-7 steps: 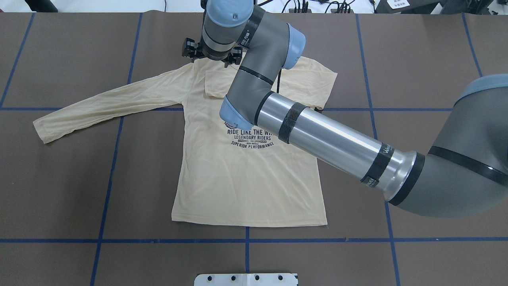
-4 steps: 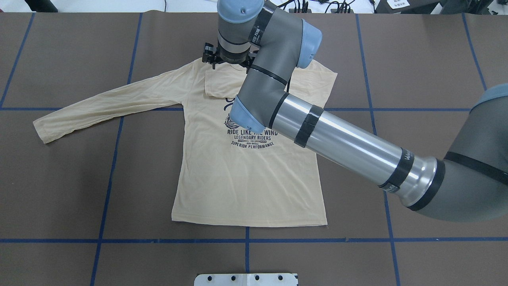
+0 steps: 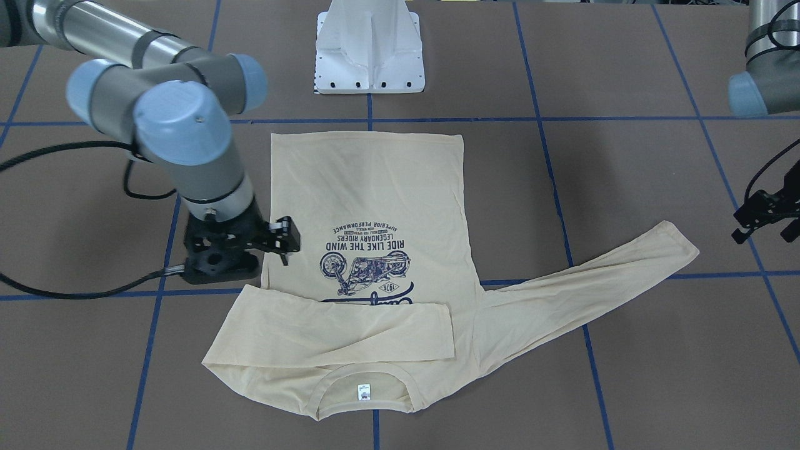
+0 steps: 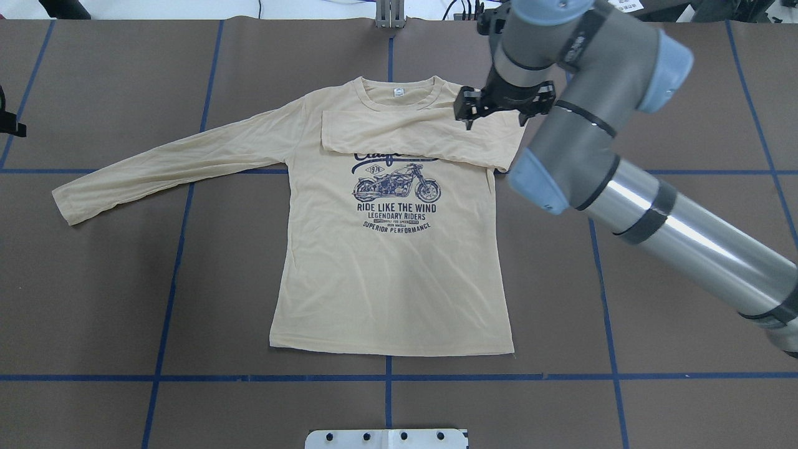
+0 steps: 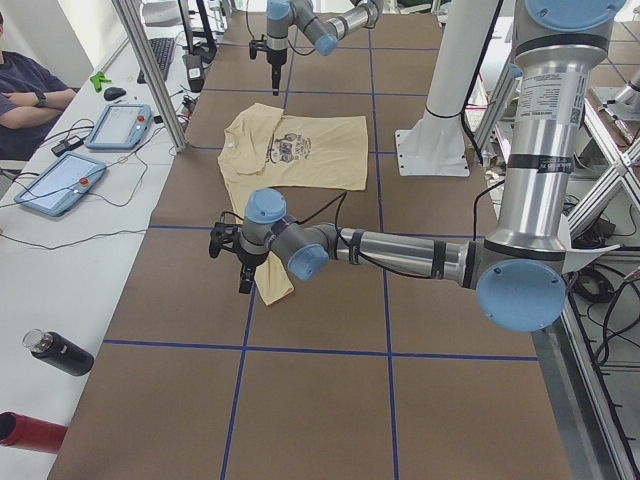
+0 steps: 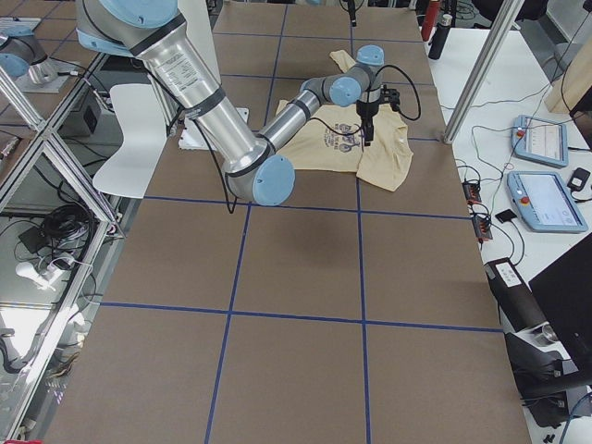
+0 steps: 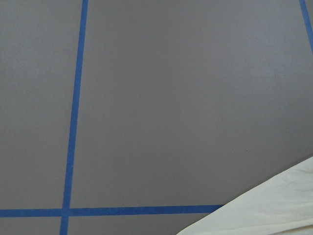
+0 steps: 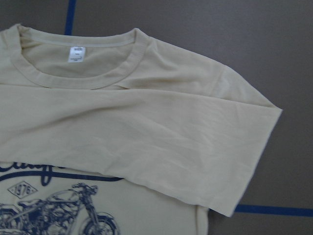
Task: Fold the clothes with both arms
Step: 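Open the right gripper on the sleeve and raise it away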
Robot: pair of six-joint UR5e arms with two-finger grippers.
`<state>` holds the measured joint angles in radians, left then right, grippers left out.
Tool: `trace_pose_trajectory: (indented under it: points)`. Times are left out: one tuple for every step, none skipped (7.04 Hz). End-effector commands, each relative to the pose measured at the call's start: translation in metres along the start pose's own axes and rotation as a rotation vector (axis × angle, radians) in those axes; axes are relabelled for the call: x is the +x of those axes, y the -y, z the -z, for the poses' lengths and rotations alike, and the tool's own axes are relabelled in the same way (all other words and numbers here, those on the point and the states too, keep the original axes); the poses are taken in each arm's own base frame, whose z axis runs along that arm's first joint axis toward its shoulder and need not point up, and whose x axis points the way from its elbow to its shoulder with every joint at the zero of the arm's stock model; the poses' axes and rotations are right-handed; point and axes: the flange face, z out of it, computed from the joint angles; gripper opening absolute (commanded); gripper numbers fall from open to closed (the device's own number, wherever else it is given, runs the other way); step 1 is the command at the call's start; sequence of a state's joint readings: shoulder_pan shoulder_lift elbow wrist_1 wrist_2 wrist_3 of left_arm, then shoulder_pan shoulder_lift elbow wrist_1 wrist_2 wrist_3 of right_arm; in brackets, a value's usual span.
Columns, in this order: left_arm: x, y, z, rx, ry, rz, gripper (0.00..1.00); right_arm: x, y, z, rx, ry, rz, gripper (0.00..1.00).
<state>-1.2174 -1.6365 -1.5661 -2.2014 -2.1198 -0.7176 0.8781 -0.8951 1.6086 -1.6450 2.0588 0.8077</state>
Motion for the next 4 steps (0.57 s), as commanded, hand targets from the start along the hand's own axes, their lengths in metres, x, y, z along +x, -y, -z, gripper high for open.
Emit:
trace_pose_trajectory:
  points:
    - [0.008,-0.022,-0.033,-0.006,0.040,0.024,0.99,0.090,-0.014,0.033,-0.048,-0.023,0.081,1.00]
    - [0.012,-0.031,-0.054,0.019,0.097,0.032,0.99,0.098,-0.019,0.035,-0.045,-0.024,0.087,1.00]
    - [0.017,-0.044,-0.073,0.007,0.094,0.044,0.99,0.102,-0.024,0.035,-0.045,-0.024,0.087,1.00]
    - [0.005,-0.050,-0.087,0.012,0.085,0.038,0.99,0.103,-0.025,0.035,-0.045,-0.024,0.087,1.00]
